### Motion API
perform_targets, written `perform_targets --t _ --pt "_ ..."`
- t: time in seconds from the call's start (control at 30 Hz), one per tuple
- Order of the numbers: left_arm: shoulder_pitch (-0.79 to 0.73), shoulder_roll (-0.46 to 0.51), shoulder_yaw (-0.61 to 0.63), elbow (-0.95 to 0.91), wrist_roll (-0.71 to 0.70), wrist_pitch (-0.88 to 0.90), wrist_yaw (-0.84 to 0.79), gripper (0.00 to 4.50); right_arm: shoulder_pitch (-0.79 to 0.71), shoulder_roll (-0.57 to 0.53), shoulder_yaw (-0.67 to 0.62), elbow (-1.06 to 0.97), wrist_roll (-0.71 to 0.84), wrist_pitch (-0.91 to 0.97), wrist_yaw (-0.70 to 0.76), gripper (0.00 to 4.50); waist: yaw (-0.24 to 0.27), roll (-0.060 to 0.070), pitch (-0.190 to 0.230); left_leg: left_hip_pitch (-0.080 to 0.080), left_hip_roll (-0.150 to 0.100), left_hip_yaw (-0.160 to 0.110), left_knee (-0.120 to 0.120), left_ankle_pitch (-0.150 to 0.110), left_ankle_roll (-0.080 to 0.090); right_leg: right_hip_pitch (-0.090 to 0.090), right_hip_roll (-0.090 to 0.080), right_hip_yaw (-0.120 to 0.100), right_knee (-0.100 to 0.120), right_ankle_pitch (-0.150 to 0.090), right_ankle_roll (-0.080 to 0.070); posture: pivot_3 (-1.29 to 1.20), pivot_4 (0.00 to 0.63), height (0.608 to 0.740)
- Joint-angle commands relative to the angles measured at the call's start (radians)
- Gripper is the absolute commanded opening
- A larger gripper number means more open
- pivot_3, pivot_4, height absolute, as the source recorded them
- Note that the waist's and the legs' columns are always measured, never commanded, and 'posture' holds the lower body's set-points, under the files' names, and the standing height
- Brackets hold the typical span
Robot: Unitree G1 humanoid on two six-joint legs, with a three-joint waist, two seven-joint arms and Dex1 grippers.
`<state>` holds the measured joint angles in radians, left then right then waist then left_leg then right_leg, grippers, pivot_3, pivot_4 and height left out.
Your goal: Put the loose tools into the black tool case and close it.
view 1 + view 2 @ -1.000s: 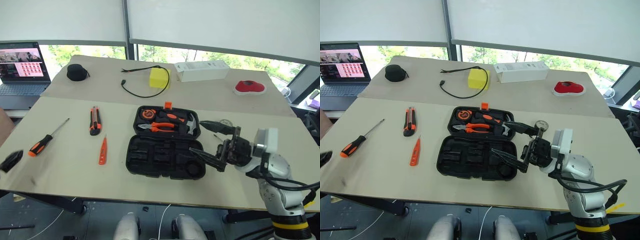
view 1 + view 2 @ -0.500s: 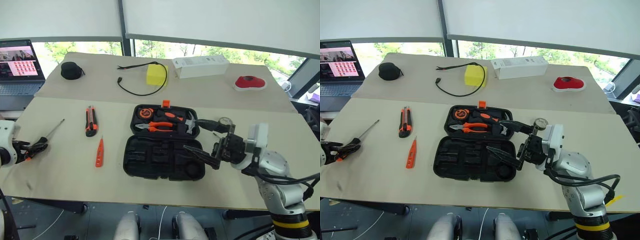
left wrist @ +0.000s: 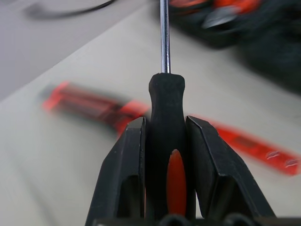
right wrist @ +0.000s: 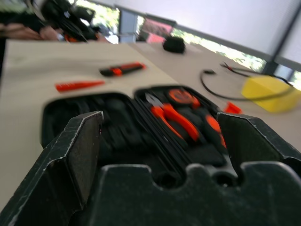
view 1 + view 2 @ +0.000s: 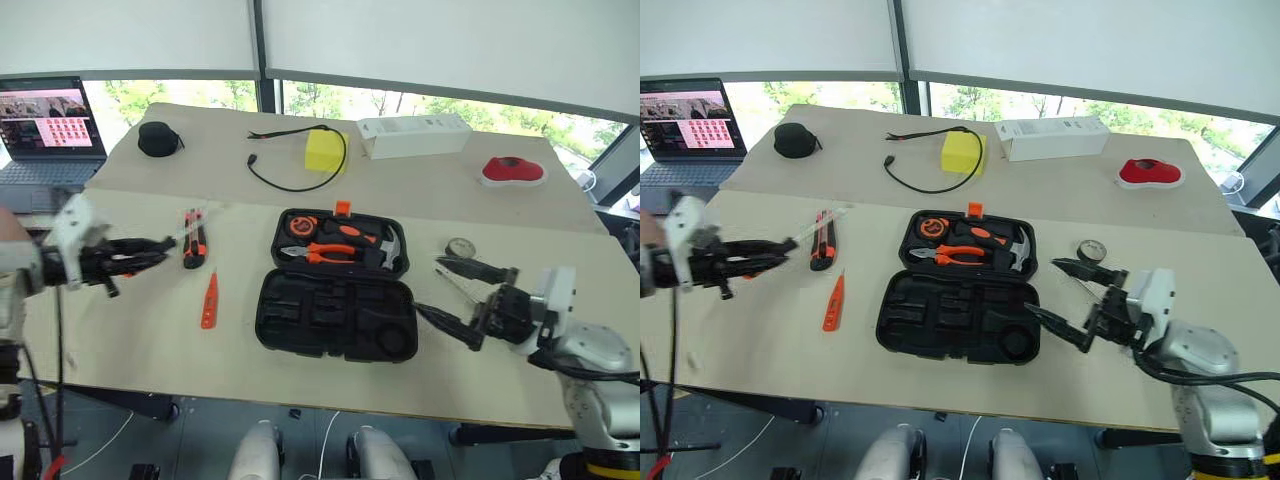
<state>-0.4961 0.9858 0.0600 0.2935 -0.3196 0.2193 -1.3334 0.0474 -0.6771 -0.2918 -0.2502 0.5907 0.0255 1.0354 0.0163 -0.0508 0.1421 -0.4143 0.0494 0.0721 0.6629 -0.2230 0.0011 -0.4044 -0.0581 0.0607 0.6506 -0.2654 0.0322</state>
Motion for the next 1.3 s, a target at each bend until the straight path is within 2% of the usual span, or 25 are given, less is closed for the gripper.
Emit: perform_targets --t 0.03,0.23,0.37,0.53,0.7,0.87,1.3 --pt "-0.11 -0.081 -0.159 -0.155 0.061 0.079 -0.002 0.85 0.025 -0.052 -0.087 0.07 -0.014 -0.054 0.06 4.5 0.003 0.001 0.001 0.0 0.0 0.0 0.0 0.0 0.0 0.001 0.0 0.0 0.0 0.0 0.0 0.0 0.15 0.74" --pt "-0.264 -0.247 -0.358 -0.2 0.197 0.177 0.068 0.85 0.049 -0.038 -0.085 0.066 -0.034 -0.072 0.049 4.5 -0.021 0.004 0.002 0.0 0.0 -0.003 0.001 0.0 0.001 0.0 0.004 0.004 -0.001 0.0 0.001 0.0 0.15 0.74" --pt "-0.33 -0.302 -0.466 -0.138 0.331 0.191 0.116 0.85 0.071 -0.008 -0.073 0.021 -0.041 -0.069 0.023 4.5 -0.026 0.005 0.002 0.0 -0.001 -0.004 0.001 0.0 0.001 0.0 0.004 0.004 -0.001 0.0 0.001 0.0 0.15 0.74" --pt "-0.326 -0.335 -0.495 -0.154 0.353 0.209 0.107 0.85 0.096 0.008 -0.079 -0.013 -0.04 -0.064 0.002 4.5 -0.027 0.007 0.004 -0.001 -0.001 -0.004 0.001 0.0 0.001 0.0 0.003 0.004 -0.001 0.0 0.001 0.0 0.15 0.74" --pt "-0.316 -0.371 -0.501 -0.133 0.379 0.141 0.121 0.85 0.12 0.016 -0.079 -0.033 -0.038 -0.063 -0.016 4.5 -0.023 0.007 0.004 -0.001 -0.001 -0.004 0.002 0.0 0.001 0.001 0.003 0.004 -0.001 0.0 0.002 0.0 0.15 0.74" --pt "-0.297 -0.369 -0.521 -0.153 0.398 0.101 0.097 0.85 0.13 0.022 -0.074 -0.048 -0.035 -0.06 -0.025 4.5 -0.018 0.007 0.004 -0.001 -0.001 -0.004 0.003 0.0 0.001 0.001 0.003 0.004 -0.001 0.001 0.002 0.0 0.15 0.74" --pt "-0.297 -0.393 -0.534 -0.142 0.479 0.135 0.153 0.85 0.118 0.036 -0.056 -0.051 -0.034 -0.058 -0.035 4.5 -0.007 0.008 0.004 -0.001 -0.001 -0.004 0.005 0.0 0.001 0.002 0.003 0.004 0.0 0.001 0.003 0.0 0.15 0.74"
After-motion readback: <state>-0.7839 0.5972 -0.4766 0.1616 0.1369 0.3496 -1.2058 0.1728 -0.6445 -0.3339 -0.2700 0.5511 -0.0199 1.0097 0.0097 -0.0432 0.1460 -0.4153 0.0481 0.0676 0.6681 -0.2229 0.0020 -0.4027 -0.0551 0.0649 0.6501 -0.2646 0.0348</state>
